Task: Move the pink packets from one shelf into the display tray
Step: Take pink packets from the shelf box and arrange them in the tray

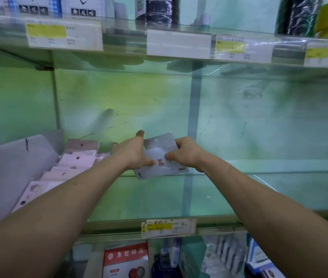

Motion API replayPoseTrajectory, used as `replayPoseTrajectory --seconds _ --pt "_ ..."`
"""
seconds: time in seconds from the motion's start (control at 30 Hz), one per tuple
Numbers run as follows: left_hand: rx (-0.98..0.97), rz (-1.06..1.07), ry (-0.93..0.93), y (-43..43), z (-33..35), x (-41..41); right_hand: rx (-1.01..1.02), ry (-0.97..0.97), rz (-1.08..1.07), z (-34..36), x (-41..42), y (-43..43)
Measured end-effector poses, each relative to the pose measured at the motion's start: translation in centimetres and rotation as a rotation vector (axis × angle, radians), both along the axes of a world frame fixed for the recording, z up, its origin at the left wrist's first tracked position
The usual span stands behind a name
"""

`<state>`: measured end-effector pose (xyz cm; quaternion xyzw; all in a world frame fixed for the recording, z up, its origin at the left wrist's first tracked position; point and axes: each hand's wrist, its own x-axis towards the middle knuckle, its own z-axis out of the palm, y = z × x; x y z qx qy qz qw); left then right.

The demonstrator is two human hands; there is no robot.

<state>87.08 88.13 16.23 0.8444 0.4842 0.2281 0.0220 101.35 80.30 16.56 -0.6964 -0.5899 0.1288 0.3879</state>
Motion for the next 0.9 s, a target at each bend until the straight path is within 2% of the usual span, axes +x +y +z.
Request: replayPoseTrajectory --seconds 0.17,0.4,0.73,0.9 --pt "-0.020 -0.014 0.057 -1.7 -0.3 2.2 -0.073 -0.064 -0.047 -1.1 2.7 -2.1" --pt "0.021 -0.041 0.090 -5.5 0.0 5.3 -0.069 -0.145 -0.111 -0.7 6.3 -7.2" --pt "0.163 -0.205 0.157 -17.1 1.8 13.4 -0.057 -0.233 -0.256 0.8 13.4 -20.8" --pt "0.279 -0.290 0.242 -24.9 2.2 17.8 -0.094 -0.478 -0.396 0.8 16.8 -28.9"
